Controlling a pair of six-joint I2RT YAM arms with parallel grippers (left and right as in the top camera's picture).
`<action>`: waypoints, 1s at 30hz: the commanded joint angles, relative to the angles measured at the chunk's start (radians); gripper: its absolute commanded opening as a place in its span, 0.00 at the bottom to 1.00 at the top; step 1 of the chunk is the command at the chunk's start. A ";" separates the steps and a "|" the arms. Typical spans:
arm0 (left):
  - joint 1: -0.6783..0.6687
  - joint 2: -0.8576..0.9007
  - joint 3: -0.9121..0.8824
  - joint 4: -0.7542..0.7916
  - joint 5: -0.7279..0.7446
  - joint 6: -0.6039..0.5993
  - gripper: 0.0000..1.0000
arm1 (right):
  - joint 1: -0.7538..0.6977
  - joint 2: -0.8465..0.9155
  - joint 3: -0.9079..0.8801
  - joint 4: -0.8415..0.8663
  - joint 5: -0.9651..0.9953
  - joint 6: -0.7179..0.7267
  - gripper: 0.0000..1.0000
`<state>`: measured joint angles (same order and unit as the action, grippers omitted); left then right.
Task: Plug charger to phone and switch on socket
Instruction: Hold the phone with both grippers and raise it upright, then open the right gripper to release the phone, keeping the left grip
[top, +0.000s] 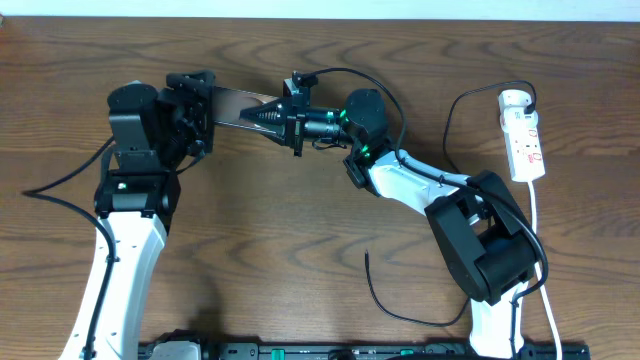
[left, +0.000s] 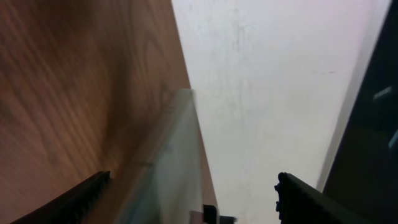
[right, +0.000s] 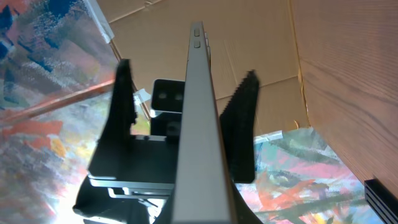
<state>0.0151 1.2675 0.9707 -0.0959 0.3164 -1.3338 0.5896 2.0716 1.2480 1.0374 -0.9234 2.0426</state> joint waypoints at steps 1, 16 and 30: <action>0.002 0.005 -0.019 0.008 0.016 0.021 0.81 | 0.004 -0.003 0.008 0.015 0.017 0.009 0.02; 0.002 0.005 -0.040 0.013 0.031 0.021 0.75 | -0.001 -0.003 0.008 0.019 0.015 0.009 0.01; 0.059 0.004 -0.103 0.144 0.141 0.021 0.75 | -0.013 -0.003 0.008 0.018 0.002 0.009 0.01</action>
<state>0.0708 1.2682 0.8726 0.0425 0.4221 -1.3300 0.5827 2.0716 1.2480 1.0386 -0.9268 2.0426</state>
